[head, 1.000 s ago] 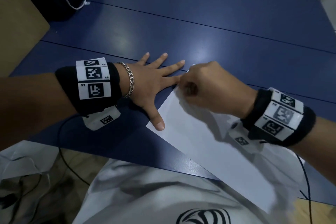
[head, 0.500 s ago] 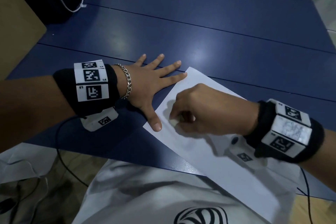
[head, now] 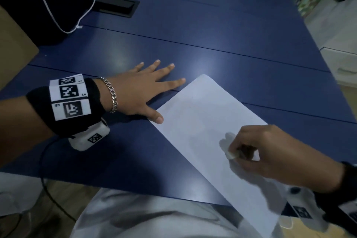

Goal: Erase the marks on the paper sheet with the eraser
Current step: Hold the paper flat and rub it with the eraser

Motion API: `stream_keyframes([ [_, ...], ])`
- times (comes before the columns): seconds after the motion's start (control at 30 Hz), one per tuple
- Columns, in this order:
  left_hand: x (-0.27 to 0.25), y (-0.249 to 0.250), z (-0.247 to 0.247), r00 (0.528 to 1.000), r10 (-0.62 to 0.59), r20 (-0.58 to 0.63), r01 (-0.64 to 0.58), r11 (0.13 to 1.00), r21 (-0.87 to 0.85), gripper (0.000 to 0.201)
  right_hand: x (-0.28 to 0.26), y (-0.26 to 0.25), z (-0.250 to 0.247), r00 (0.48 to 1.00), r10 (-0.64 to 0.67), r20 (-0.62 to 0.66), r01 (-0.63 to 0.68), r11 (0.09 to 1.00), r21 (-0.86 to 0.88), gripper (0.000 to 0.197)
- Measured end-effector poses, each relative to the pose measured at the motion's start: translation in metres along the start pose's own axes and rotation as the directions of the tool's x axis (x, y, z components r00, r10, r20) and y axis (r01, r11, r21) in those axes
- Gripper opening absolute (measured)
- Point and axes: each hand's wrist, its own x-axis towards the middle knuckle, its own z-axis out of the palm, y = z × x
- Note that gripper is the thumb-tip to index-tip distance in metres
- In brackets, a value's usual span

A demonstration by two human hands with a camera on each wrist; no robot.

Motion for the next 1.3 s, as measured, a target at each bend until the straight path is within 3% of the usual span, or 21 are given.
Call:
stream_keyframes([
  [0.2, 0.007, 0.012, -0.001, 0.999, 0.003, 0.051, -0.004, 1.000, 0.011, 0.088, -0.018, -0.009, 0.020, 1.000, 0.006, 0.001, -0.006, 1.000, -0.010, 0.005],
  [0.33, 0.010, 0.019, -0.003, 0.994, 0.052, 0.091, -0.043, 0.993, -0.106, 0.080, -0.023, -0.009, 0.020, 1.000, 0.004, 0.004, -0.004, 1.000, -0.008, 0.004],
  [0.43, 0.013, 0.023, -0.005, 0.988, 0.112, 0.111, -0.091, 0.980, -0.180, 0.091, -0.024, -0.006, 0.015, 0.999, 0.019, 0.049, -0.018, 1.000, -0.013, 0.003],
  [0.63, 0.026, 0.027, 0.000, 0.976, 0.096, 0.197, -0.076, 0.991, -0.106, 0.120, -0.011, -0.007, -0.016, 0.970, 0.070, 0.233, -0.054, 0.996, -0.075, 0.006],
  [0.77, 0.030, 0.028, 0.002, 0.975, 0.065, 0.211, -0.048, 0.995, -0.086, 0.127, 0.032, -0.018, -0.017, 0.998, -0.026, 0.051, 0.027, 1.000, -0.015, 0.015],
  [0.87, 0.030, 0.029, 0.000, 0.976, 0.048, 0.210, -0.037, 0.998, -0.056, 0.128, 0.070, -0.026, -0.011, 0.994, -0.070, -0.088, 0.065, 0.996, -0.066, 0.009],
  [0.97, 0.029, 0.030, -0.002, 0.978, 0.043, 0.206, -0.037, 0.999, -0.031, 0.124, 0.102, -0.029, -0.009, 0.981, -0.043, -0.191, 0.021, 0.993, -0.113, 0.010],
  [1.07, 0.028, 0.030, -0.002, 0.979, 0.044, 0.201, -0.038, 0.999, -0.033, 0.119, 0.115, -0.031, -0.006, 0.984, -0.027, -0.177, 0.001, 0.989, -0.148, 0.014],
  [1.17, 0.029, 0.031, -0.004, 0.981, 0.045, 0.186, -0.038, 0.998, -0.041, 0.126, 0.108, -0.038, -0.004, 0.994, -0.112, 0.004, 0.111, 0.979, -0.173, 0.024],
  [1.23, 0.028, 0.031, -0.004, 0.983, 0.040, 0.180, -0.034, 0.999, -0.036, 0.129, 0.104, -0.041, -0.007, 0.984, -0.155, 0.088, 0.168, 0.971, -0.168, 0.019],
  [1.3, 0.028, 0.031, -0.004, 0.983, 0.041, 0.180, -0.036, 0.999, -0.033, 0.126, 0.114, -0.034, -0.015, 0.995, -0.097, 0.016, 0.098, 0.971, -0.217, 0.010],
])
